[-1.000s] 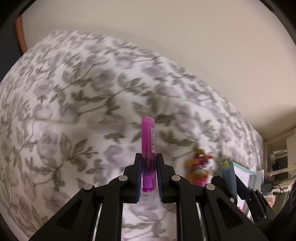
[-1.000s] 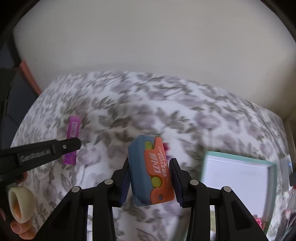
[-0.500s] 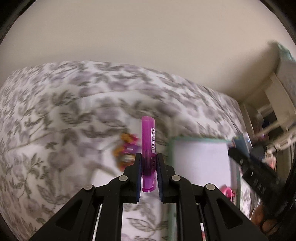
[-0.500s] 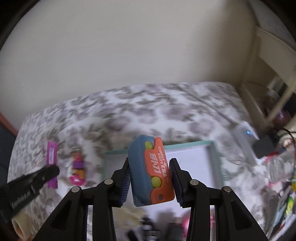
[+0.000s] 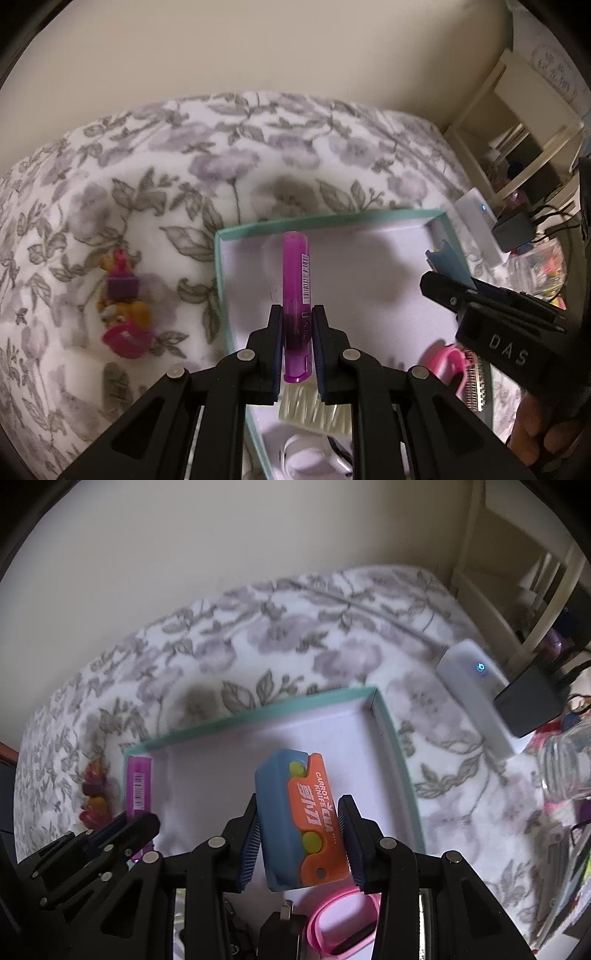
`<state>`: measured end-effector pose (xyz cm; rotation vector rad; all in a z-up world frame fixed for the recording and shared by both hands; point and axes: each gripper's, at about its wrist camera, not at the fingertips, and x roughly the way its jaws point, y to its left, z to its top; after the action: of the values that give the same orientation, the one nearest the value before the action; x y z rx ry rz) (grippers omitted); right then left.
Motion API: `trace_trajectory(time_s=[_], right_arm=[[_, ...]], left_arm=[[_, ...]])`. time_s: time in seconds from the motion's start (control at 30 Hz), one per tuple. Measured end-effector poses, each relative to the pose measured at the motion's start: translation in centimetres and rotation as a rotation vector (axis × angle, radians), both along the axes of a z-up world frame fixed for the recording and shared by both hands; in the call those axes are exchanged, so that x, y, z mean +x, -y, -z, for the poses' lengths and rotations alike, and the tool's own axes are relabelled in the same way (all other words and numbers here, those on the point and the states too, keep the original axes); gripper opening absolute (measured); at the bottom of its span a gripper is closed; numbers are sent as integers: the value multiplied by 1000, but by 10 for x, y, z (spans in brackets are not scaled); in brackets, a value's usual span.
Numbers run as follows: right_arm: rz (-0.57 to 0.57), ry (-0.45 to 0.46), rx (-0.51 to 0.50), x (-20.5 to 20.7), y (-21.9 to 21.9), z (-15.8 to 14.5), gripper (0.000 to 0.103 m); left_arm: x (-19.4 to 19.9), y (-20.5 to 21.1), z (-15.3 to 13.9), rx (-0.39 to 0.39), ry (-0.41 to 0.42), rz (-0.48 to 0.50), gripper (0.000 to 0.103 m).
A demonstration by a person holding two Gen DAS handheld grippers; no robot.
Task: Organize rigid objects
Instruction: 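Lift both held items and carry them over the tray, then open both tools to drop the pink tube and toy phone into the tray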
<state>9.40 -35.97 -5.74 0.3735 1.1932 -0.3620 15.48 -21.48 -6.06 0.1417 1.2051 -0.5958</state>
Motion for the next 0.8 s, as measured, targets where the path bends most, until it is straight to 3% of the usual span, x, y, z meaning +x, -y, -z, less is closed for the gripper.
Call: trace_trajectory(time_s=[0.23, 0.43, 0.47, 0.53, 0.57, 0.8], right_arm=[[-6, -55, 10, 4, -1, 22, 44], [-8, -57, 8, 5, -2, 23, 45], [-10, -57, 4, 5, -3, 22, 45], [-11, -53, -1, 6, -3, 20, 48], [-11, -47, -4, 6, -4, 17, 51], [-14, -5, -37, 7, -9, 0, 55]], left_arm=[[-1, 8, 21, 49, -24, 8, 15], [1, 7, 21, 60, -28, 1, 17], [1, 7, 20, 61, -28, 0, 19], [2, 5, 18, 54, -36, -6, 36], [3, 3, 17, 49, -40, -7, 40], [4, -3, -3, 41, -3, -19, 50]])
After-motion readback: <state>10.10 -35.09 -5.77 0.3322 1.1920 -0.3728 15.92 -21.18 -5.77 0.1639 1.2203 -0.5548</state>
